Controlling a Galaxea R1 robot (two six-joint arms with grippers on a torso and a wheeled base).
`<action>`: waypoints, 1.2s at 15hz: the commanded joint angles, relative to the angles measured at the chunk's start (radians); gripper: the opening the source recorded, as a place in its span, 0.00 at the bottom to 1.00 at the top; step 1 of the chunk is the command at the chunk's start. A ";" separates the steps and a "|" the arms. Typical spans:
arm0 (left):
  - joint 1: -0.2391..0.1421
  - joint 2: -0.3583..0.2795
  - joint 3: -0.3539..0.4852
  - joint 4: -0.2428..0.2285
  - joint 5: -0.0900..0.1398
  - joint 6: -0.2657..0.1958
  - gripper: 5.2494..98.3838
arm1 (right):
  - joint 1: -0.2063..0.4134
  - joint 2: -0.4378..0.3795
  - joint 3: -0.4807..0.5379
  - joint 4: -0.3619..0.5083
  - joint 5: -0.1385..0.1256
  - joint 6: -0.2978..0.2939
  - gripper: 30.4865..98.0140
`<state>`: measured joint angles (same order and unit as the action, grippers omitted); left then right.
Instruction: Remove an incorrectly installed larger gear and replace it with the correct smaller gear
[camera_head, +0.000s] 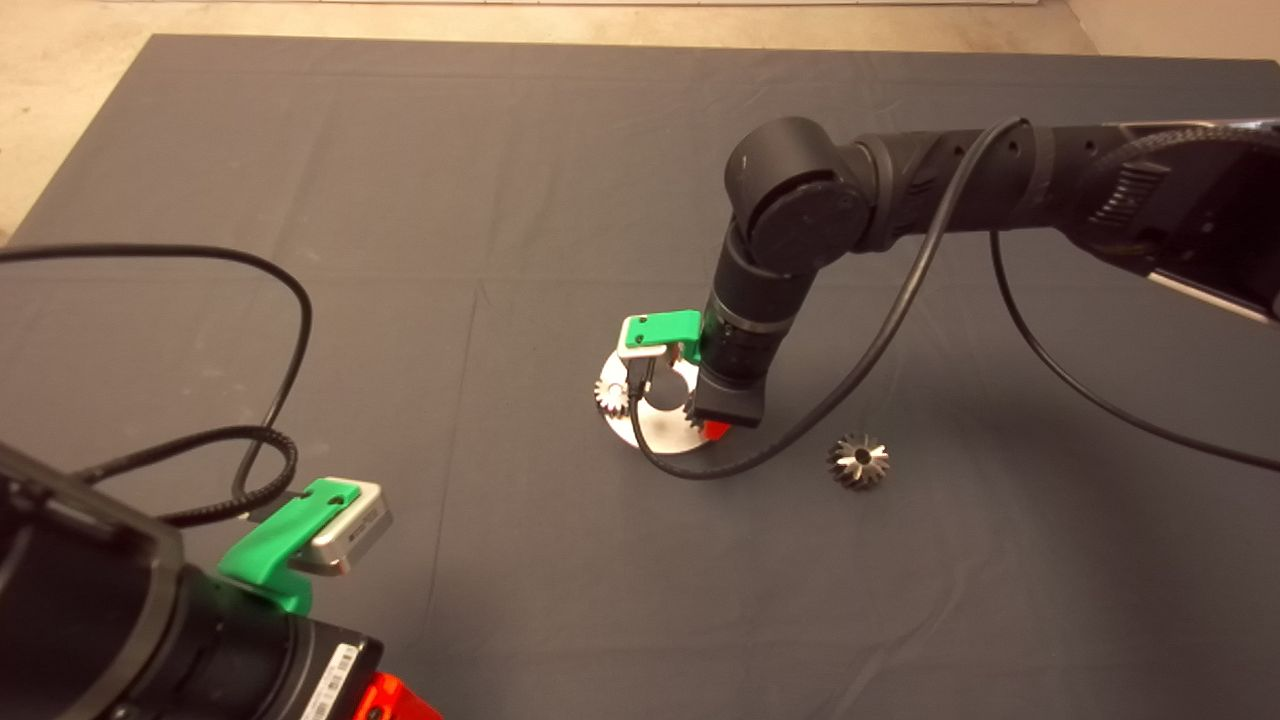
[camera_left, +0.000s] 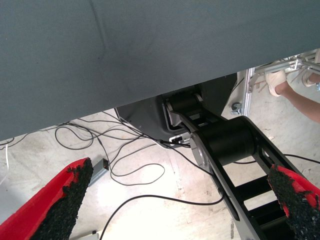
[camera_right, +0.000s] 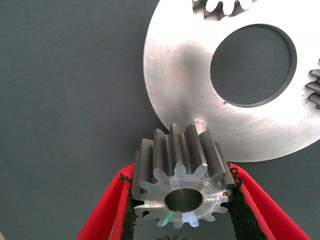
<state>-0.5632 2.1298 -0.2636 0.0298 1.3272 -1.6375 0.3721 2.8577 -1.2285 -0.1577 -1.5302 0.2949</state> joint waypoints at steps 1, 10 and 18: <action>-0.008 -0.003 0.015 -0.014 -0.002 -0.007 0.92 | 0.021 -0.007 -0.003 -0.074 -0.128 -0.007 0.17; -0.008 -0.003 0.015 -0.016 -0.002 -0.007 0.92 | 0.019 -0.008 -0.003 -0.106 -0.128 -0.007 0.17; -0.008 -0.003 0.015 -0.014 -0.002 -0.005 0.92 | 0.004 -0.011 -0.003 -0.106 -0.128 -0.006 0.17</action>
<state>-0.5632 2.1296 -0.2636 0.0298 1.3272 -1.6374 0.3598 2.8504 -1.2338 -0.2343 -1.5302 0.2928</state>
